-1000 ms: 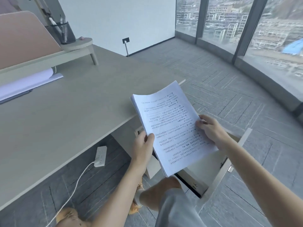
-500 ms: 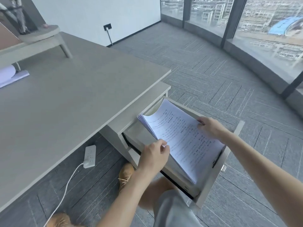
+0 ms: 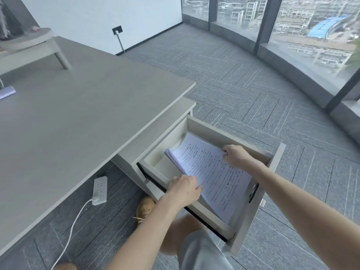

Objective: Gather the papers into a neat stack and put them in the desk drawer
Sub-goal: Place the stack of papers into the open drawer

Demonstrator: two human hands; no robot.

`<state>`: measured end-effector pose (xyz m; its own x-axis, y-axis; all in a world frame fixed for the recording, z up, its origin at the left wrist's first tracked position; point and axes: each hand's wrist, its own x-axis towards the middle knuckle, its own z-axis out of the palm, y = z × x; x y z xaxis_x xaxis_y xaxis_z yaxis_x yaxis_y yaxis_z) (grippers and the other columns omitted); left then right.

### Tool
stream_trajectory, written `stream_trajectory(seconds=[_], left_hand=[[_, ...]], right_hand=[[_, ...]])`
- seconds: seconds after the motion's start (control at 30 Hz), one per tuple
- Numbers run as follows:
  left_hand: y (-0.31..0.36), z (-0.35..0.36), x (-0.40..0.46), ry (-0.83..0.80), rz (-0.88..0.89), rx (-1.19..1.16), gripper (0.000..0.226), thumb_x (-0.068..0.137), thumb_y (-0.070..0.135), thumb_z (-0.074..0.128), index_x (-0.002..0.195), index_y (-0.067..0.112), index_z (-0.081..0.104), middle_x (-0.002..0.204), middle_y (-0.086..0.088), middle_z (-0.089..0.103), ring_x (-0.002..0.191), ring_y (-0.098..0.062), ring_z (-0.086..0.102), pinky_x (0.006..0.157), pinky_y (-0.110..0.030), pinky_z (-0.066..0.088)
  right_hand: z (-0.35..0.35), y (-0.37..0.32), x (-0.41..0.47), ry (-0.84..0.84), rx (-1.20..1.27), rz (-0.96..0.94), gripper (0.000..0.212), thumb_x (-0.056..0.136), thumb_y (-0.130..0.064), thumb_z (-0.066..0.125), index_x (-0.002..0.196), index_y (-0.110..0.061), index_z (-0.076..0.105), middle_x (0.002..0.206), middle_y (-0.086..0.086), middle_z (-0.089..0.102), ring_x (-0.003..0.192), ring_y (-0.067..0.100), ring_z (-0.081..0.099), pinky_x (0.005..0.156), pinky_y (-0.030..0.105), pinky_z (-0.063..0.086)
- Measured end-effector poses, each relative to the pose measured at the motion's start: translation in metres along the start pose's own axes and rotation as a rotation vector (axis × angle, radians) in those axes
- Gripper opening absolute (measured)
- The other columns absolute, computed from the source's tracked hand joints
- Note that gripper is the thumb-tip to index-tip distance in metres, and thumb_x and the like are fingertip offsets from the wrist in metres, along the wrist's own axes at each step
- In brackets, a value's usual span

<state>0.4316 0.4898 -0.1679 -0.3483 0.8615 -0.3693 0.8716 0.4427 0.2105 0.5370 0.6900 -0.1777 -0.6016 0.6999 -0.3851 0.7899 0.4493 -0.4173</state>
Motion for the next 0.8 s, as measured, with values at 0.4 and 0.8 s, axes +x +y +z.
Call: stream_trajectory(seconds=[0.4,0.8], left_hand=[[0.006,-0.023,0.010,-0.232,-0.049,0.310,0.058,0.095,0.057,0.040,0.130,0.014,0.055,0.125,-0.010,0.064,0.112,-0.031,0.061,0.078,-0.039,0.041],[-0.047,-0.118,-0.006,0.280,-0.060,0.067,0.046,0.094,0.033,0.053,0.137,0.015,0.052,0.134,-0.012,0.061,0.122,-0.033,0.056,0.099,-0.043,0.047]], right_hand=[[-0.002,-0.007,-0.018,-0.034,-0.163,-0.047,0.058,0.098,-0.034,0.052,0.150,-0.014,0.034,0.140,0.020,0.048,0.134,0.037,0.048,0.108,0.043,0.040],[-0.020,0.010,-0.103,0.044,-0.206,-0.155,0.062,0.092,-0.015,0.045,0.152,-0.030,0.040,0.147,0.008,0.048,0.139,0.030,0.041,0.114,0.043,0.030]])
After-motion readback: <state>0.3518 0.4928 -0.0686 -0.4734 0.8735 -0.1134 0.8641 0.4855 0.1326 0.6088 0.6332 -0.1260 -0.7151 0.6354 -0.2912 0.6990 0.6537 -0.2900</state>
